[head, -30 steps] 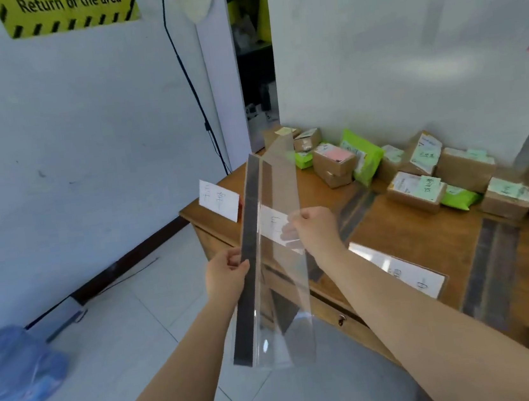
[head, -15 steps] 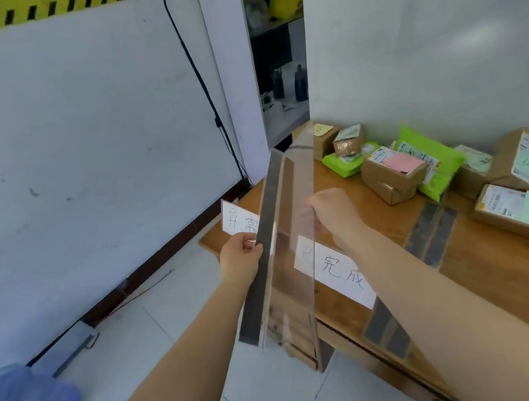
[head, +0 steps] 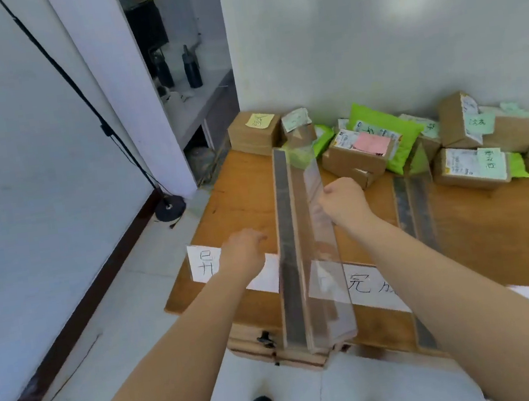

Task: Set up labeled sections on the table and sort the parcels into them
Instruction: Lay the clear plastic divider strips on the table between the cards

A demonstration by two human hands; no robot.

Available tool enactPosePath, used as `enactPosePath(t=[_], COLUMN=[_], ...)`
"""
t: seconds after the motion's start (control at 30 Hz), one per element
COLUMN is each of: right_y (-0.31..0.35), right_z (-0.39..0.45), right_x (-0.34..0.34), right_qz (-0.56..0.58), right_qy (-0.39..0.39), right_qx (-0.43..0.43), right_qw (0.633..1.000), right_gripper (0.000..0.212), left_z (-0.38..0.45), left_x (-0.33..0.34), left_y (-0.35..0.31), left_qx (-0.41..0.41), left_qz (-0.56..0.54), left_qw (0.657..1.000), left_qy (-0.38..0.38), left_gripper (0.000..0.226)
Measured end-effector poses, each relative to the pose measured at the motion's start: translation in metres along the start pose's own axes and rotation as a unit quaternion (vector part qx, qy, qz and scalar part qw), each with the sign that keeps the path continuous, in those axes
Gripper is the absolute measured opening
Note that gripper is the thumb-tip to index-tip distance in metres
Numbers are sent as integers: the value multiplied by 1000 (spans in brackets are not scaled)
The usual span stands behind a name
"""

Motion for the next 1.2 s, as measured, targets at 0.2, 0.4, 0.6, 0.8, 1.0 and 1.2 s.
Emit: enactPosePath(t=[0.2,0.4,0.6,0.8,1.0,1.2], right_y=[6,3,2,-15,-27,-38], right_z=[4,7,13,13,23,42], right_x=[18,31,56,82,94,97], right_qz=[-72,-125,-185,-164,-142,-95], right_qy=[-64,-83,-58,-33,-40,21], right_qx=[26,67,83,120,152,149], right_qw=[995,986,978,979,977,984], right_gripper=[25,24,35,15,23,17], left_z=[34,50,58,60,44,41], left_x=[20,15,6,3,5,23], left_y=[28,46,57,53,-1,-31], left_qx=[106,135,129,131,81,31], left_qz=[180,149,104,66,-198,-220], left_qw=[975,975,979,979,949,936], left_qy=[68,98,120,143,230,274], left_gripper=[39,35,36,37,46,8])
Point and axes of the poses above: each hand's wrist, its own z-axis towards the middle knuckle, its own x-axis out of the palm, y = z × x, the point moved 3 cm from there along z, towards the middle knuckle, and after that the axes turned 10 degrees about -x, right-handed, at the moved point
